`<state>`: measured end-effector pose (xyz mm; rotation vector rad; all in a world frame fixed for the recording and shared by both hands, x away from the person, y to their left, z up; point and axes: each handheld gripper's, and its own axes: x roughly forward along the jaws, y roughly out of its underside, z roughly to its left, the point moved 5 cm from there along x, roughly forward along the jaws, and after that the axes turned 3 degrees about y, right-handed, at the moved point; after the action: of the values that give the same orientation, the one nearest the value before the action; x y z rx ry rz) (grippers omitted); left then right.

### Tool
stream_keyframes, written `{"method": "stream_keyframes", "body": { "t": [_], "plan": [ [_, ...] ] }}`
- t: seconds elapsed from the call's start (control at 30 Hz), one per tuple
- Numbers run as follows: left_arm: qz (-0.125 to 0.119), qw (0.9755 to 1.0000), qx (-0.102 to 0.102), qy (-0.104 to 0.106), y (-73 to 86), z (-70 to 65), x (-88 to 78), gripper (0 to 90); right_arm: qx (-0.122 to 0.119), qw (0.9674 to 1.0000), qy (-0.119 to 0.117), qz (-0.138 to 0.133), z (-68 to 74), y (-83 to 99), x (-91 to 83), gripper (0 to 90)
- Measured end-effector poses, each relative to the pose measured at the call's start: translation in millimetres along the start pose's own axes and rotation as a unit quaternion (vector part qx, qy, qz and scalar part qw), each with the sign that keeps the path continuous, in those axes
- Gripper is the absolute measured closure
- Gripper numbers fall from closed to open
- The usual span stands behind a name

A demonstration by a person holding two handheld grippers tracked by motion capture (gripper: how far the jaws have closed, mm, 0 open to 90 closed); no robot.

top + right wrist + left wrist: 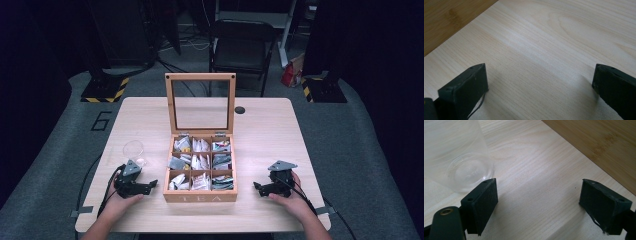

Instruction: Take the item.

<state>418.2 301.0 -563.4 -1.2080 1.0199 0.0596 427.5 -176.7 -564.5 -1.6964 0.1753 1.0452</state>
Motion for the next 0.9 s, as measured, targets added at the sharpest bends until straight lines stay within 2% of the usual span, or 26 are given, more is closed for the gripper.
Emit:
{"method": "stream_keyframes", "body": {
  "t": [0.2, 0.3, 0.33, 0.4, 0.43, 0.8, 0.87, 0.9],
  "plan": [
    [0.0, 1.0, -0.001, 0.0, 0.0, 0.0, 0.0, 14.9, -0.002, 1.0, 0.002, 0.0, -0.4, 0.1, 0.1, 0.0],
    [-0.002, 1.0, -0.008, 0.0, -0.1, -0.5, 0.4, 15.0, -0.002, 1.0, 0.002, 0.0, -0.4, 0.1, 0.1, 0.0],
    [-0.001, 0.9999, -0.016, 0.004, -0.2, -1.4, 0.3, 15.2, -0.001, 1.0, 0.001, 0.0, -0.3, 0.1, 0.1, 0.0],
    [-0.003, 1.0, -0.008, -0.004, -0.8, -0.4, 0.9, 15.3, -0.001, 1.0, 0.001, 0.0, -0.2, 0.0, 0.1, 0.0],
    [-0.004, 0.9999, -0.011, -0.004, -0.9, -0.8, 1.3, 15.3, -0.001, 1.0, 0.001, 0.0, -0.3, 0.1, 0.0, 0.0],
    [0.0, 1.0, -0.009, -0.003, -0.9, -0.8, 0.4, 15.7, -0.001, 1.0, 0.001, 0.0, -0.3, 0.1, 0.1, 0.0],
    [-0.007, 0.9998, -0.019, -0.006, -0.7, -1.6, 0.8, 16.9, -0.001, 1.0, 0.001, 0.0, -0.3, 0.1, 0.0, 0.0],
    [-0.003, 0.9998, -0.022, -0.003, -0.5, -1.4, -0.4, 18.4, -0.001, 1.0, 0.001, 0.0, -0.3, 0.1, 0.1, 0.0]
  ]
}}
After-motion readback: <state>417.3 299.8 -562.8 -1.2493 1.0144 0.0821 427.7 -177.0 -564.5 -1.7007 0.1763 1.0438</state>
